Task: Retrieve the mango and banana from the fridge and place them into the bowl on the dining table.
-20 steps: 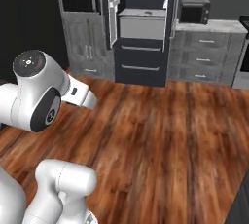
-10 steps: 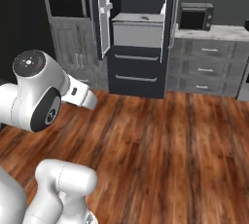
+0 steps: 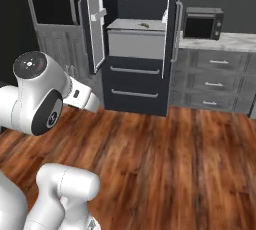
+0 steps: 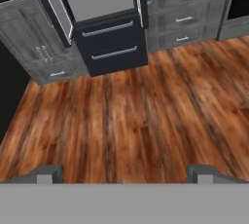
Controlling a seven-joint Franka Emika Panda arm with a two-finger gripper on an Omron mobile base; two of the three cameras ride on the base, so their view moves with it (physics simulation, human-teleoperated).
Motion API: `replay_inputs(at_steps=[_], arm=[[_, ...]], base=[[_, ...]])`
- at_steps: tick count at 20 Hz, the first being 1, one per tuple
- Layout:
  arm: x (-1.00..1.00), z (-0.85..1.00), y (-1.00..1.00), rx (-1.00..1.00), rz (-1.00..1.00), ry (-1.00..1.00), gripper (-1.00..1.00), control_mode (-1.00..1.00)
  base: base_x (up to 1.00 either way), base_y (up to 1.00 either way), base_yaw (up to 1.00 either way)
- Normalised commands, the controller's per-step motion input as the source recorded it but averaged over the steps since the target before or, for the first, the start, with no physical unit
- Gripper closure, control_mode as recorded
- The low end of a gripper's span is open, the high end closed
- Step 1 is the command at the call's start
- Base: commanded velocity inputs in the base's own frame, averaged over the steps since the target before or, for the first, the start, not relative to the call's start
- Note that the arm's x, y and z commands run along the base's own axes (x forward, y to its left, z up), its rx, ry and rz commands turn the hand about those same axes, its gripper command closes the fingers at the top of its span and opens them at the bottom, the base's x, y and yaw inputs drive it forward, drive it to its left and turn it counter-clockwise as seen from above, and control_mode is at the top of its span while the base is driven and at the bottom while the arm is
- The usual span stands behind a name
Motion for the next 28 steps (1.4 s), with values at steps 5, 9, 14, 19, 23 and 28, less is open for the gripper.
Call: replay_inputs(at_steps=[5,9,14,19,23,28], arm=[[0.0,0.0,0.0,0.0,0.0,0.0,-1.0,1.0],[0.0,0.0,0.0,0.0,0.0,0.0,-1.0,1.0],[0.0,0.0,0.0,0.0,0.0,0.0,-1.0,1.0],[0.0,0.0,0.0,0.0,0.0,0.0,-1.0,1.0],[0.0,0.0,0.0,0.0,0.0,0.0,-1.0,1.0],[0.0,0.0,0.0,0.0,0.0,0.0,-1.0,1.0]], base=[[1.0,0.07,0.0],[1.0,0.13,0.0],[1.0,0.16,0.0],[1.0,0.3,-0.01],[0.94,0.41,-0.03],[0.92,0.43,-0.04]])
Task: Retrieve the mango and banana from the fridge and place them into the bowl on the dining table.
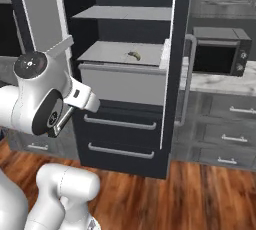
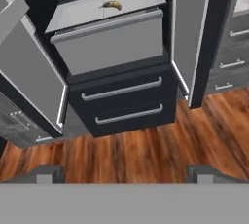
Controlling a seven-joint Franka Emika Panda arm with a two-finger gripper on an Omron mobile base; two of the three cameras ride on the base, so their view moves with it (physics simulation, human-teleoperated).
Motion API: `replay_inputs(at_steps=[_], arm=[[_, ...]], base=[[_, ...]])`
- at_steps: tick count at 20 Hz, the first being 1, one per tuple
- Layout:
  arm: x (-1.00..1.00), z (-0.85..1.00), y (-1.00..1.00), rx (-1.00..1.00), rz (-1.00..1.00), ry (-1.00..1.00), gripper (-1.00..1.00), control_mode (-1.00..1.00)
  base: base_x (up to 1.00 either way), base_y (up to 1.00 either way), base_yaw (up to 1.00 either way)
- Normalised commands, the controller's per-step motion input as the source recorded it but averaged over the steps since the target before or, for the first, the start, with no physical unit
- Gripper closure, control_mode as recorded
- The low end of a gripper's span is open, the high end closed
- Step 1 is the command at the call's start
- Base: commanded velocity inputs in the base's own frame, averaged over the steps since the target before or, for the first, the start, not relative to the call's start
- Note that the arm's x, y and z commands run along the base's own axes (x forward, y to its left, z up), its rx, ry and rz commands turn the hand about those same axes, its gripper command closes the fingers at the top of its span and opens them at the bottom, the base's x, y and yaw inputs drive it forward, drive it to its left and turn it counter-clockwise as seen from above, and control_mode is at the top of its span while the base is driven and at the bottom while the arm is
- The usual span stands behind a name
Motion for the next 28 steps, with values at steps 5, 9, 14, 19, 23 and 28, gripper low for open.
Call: replay_inputs(at_steps=[5,9,14,19,23,28], arm=[[0.0,0.0,0.0,0.0,0.0,0.0,-1.0,1.0],[0.0,0.0,0.0,0.0,0.0,0.0,-1.0,1.0],[0.0,0.0,0.0,0.0,0.0,0.0,-1.0,1.0],[0.0,0.0,0.0,0.0,0.0,0.0,-1.0,1.0],[0.0,0.0,0.0,0.0,0.0,0.0,-1.0,1.0],[0.0,0.0,0.0,0.0,0.0,0.0,-1.0,1.0]], base=[[0.88,0.38,-0.05],[0.59,0.03,-0.01],[0.38,-0.05,0.07],[0.64,0.0,0.09],[0.6,0.0,0.07],[0.51,0.0,0.03]])
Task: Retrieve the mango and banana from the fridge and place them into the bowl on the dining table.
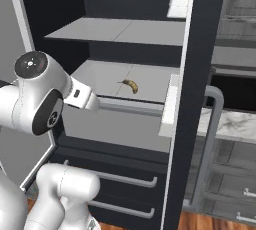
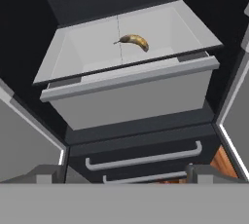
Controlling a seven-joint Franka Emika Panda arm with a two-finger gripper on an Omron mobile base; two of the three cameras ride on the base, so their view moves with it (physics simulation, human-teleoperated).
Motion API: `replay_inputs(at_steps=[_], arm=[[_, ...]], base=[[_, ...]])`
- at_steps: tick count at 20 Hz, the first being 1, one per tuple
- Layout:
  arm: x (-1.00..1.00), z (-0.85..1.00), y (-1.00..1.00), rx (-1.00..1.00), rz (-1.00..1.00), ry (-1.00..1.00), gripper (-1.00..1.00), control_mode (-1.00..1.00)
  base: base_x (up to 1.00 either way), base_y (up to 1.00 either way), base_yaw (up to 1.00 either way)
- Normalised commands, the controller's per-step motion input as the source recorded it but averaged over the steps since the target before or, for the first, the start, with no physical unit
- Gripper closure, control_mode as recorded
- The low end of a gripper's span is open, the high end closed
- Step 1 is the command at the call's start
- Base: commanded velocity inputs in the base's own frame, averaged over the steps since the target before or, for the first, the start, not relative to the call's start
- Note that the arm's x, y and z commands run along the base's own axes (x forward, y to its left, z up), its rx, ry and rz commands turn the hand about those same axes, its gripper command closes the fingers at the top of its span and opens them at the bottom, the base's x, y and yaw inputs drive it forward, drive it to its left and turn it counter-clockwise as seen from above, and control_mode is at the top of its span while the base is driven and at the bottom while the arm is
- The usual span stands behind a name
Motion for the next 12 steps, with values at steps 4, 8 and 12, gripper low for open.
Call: replay_inputs(at_steps=[4,8,12], arm=[[0.0,0.0,0.0,0.0,0.0,0.0,-1.0,1.0],[0.0,0.0,0.0,0.0,0.0,0.0,-1.0,1.0],[0.23,-0.04,0.0,0.0,0.0,0.14,-1.0,-1.0]], base=[[0.25,0.0,0.0],[0.18,0.0,0.0],[0.0,0.0,0.0]])
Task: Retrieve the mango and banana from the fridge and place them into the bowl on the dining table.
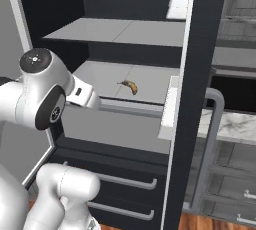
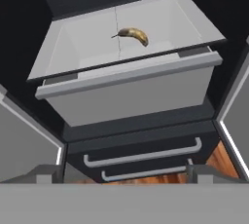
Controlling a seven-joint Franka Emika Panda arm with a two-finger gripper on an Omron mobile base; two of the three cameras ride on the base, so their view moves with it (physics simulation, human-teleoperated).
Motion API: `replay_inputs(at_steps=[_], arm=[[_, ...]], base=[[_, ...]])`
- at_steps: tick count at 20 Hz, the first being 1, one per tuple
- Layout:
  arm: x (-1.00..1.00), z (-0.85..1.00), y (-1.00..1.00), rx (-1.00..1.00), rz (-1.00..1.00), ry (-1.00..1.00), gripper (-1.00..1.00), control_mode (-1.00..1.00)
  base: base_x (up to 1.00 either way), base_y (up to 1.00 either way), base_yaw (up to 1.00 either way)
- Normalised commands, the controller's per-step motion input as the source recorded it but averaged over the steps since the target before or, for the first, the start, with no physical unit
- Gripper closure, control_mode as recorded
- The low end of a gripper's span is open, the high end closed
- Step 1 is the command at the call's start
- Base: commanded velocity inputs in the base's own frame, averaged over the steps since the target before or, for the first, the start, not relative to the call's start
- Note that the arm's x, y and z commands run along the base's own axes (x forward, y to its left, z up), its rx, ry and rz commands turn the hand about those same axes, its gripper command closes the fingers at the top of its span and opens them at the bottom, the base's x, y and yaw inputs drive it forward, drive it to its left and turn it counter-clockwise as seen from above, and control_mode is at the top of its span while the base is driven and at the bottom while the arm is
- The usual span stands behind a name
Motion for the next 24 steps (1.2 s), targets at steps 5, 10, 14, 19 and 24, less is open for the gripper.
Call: replay_inputs(at_steps=[5,10,14,19,24], arm=[[0.6,-0.11,0.0,0.0,0.0,0.13,-1.0,-1.0],[0.53,-0.18,0.0,-0.03,0.03,-0.04,-1.0,-1.0],[0.51,-0.48,-0.01,-0.12,0.04,-0.23,-1.0,-1.0],[0.57,-0.41,-0.08,-0.11,0.05,-0.25,-1.0,-1.0],[0.42,-0.07,-0.25,-0.03,0.04,-0.08,-1.0,-1.0]], base=[[0.0,0.0,0.0],[0.0,0.0,0.0],[0.0,0.0,0.0],[0.0,0.0,0.0],[0.0,0.0,0.0]])
